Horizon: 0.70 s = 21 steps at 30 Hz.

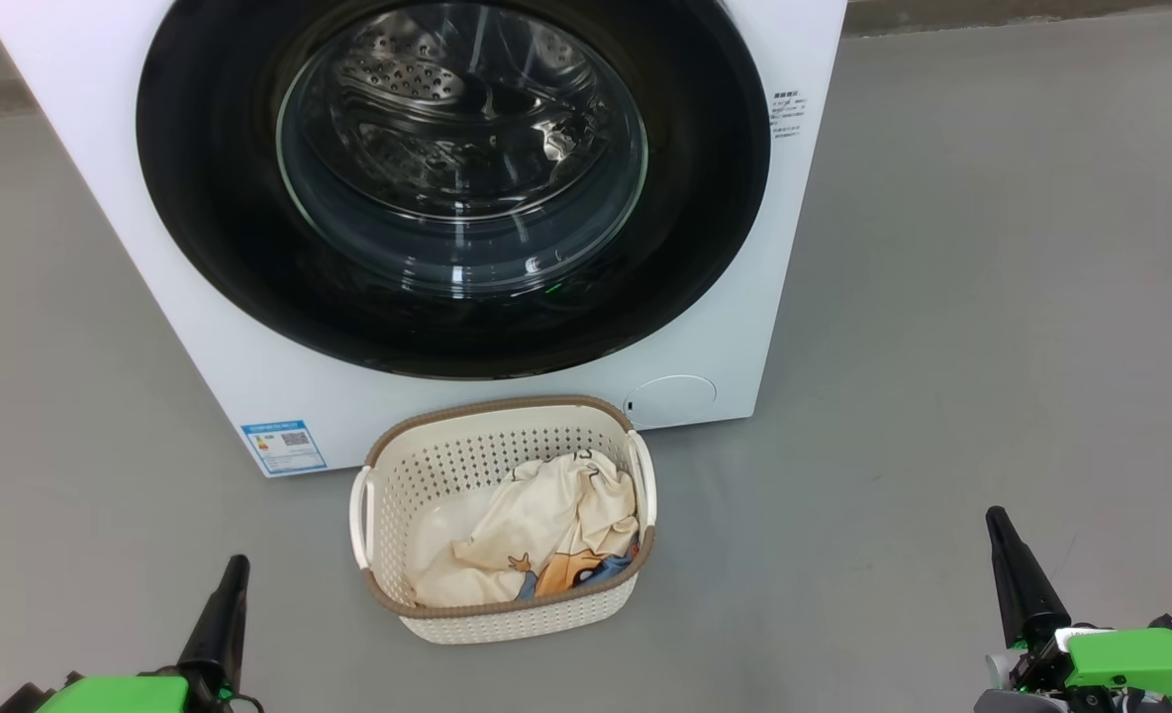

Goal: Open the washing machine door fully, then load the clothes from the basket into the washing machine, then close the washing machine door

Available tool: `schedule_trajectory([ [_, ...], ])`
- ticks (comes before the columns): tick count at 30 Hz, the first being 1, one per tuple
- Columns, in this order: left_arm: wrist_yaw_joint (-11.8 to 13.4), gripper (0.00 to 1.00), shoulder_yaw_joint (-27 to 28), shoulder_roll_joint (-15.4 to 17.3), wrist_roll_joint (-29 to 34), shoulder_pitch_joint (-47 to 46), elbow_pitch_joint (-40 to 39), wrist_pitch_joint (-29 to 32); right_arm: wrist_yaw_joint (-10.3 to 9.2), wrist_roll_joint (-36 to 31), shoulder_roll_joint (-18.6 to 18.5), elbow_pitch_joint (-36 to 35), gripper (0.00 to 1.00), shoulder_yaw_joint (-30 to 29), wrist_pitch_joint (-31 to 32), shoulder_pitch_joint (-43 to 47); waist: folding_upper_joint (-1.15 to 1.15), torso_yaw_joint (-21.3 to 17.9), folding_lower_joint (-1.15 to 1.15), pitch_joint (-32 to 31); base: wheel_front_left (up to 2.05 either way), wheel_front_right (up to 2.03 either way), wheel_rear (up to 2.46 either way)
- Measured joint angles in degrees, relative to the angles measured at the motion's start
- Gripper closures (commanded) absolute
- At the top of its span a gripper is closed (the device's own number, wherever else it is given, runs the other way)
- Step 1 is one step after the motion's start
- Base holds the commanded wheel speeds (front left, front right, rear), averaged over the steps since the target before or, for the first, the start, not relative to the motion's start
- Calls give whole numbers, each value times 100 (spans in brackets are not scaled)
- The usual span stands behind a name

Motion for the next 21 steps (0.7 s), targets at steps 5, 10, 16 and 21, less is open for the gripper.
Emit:
schedule_trajectory([
  [5, 0, 100, 0, 0, 0, 0, 0, 0, 0, 0, 0, 0, 100, 0, 0, 0, 0, 0, 0, 0, 0, 0, 0],
  [10, 0, 100, 0, 0, 0, -1, 0, 0, 0, 0, 0, 0, 100, 0, 0, 0, 0, 0, 0, 0, 0, 0, 0],
  [16, 2, 0, -27, -49, -4, 97, 152, -3, 0, -1, 35, 168, 0, -2, -7, 94, 0, 0, 0, 0, 0, 0, 0],
  [21, 8, 0, -90, -127, -4, 277, 280, -21, -1, -3, 62, 290, 0, 7, -40, 271, 0, -2, 0, 3, 0, 0, 0],
])
